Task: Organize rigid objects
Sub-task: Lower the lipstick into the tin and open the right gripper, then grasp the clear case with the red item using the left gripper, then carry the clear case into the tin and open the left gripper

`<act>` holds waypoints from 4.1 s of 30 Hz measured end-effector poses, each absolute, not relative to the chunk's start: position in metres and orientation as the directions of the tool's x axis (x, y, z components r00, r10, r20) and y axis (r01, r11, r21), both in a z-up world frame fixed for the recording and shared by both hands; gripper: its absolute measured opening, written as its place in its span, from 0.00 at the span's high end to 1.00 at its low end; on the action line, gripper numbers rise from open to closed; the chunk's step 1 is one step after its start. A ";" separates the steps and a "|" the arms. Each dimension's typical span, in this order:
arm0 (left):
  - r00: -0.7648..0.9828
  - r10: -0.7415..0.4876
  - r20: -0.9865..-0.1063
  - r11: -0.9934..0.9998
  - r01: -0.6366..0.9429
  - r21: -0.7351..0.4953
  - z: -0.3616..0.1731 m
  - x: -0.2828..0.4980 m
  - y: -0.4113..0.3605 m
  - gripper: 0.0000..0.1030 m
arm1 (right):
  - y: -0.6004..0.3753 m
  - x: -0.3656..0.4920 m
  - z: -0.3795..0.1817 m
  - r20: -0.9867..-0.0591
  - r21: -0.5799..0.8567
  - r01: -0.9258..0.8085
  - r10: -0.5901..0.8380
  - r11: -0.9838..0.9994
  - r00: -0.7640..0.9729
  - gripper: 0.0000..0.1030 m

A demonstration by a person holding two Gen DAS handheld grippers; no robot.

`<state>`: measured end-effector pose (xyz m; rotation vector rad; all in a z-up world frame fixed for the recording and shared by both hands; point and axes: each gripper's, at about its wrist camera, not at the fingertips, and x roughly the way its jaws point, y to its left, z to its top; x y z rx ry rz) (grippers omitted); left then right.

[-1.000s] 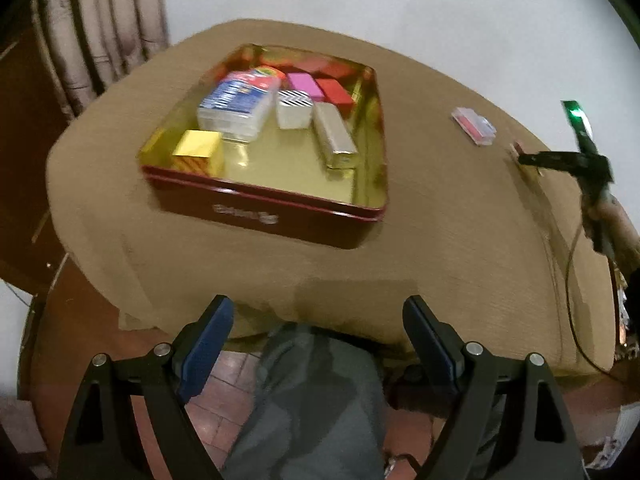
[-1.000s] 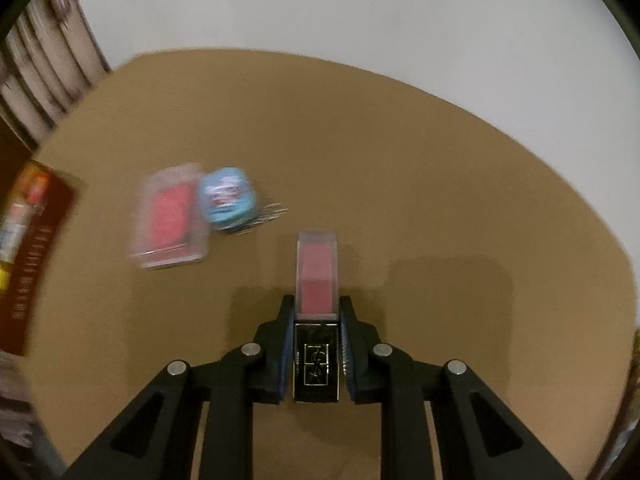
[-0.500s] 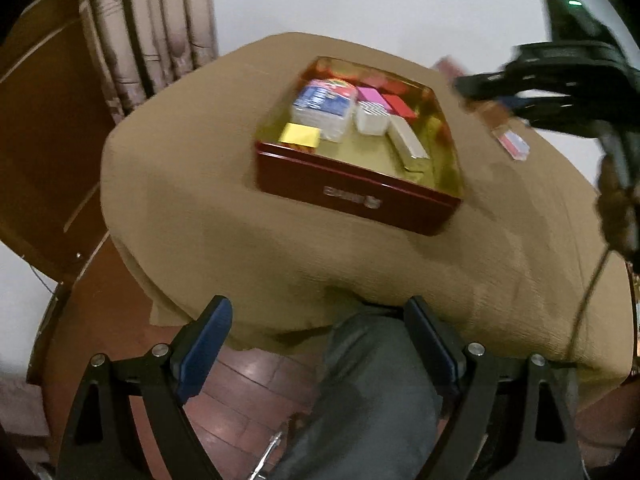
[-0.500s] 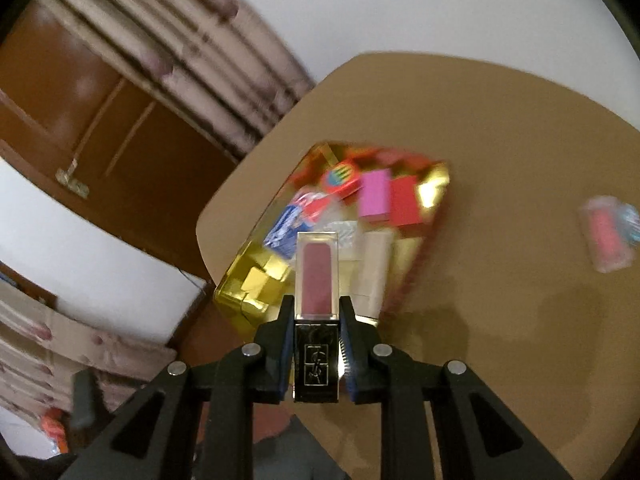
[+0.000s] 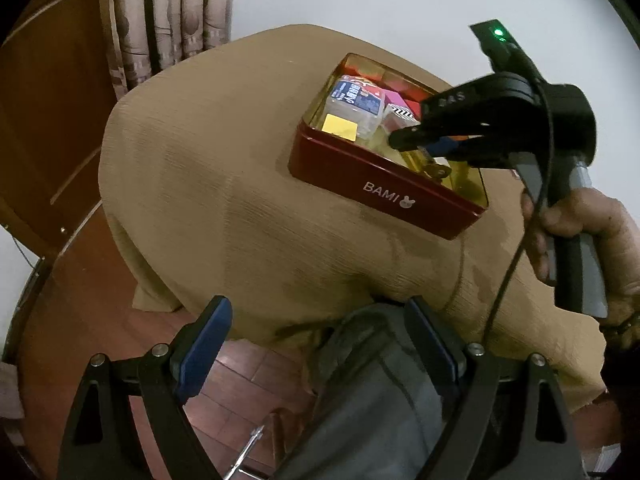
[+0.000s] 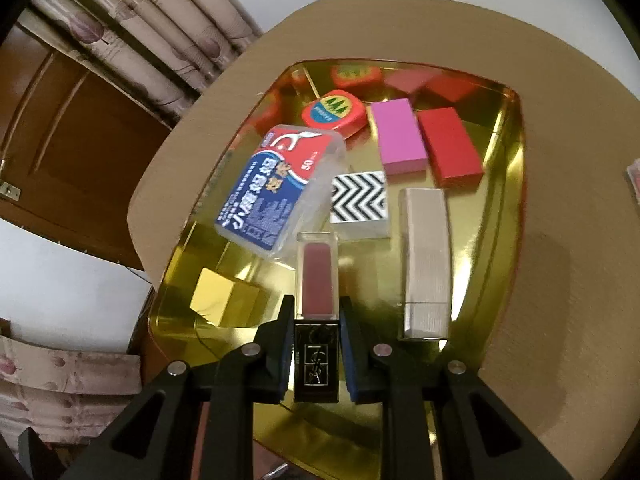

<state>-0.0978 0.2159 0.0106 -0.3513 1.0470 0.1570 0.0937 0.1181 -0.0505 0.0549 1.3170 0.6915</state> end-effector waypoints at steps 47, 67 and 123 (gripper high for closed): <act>0.404 -0.263 -0.876 0.960 0.020 -0.279 0.044 0.091 0.001 0.17 | -0.300 0.087 -0.092 -0.781 0.095 0.090 0.018 0.991 0.624 0.45; 0.243 -0.109 -0.964 0.993 -0.027 -0.119 -0.041 0.275 -0.095 0.18 | -0.335 0.054 -0.074 -0.669 0.298 0.044 0.175 0.953 0.723 0.41; 0.282 0.012 -0.959 0.998 0.054 0.028 -0.023 0.048 0.120 0.43 | -0.323 0.090 -0.085 -0.748 0.247 0.081 0.137 0.966 0.650 0.41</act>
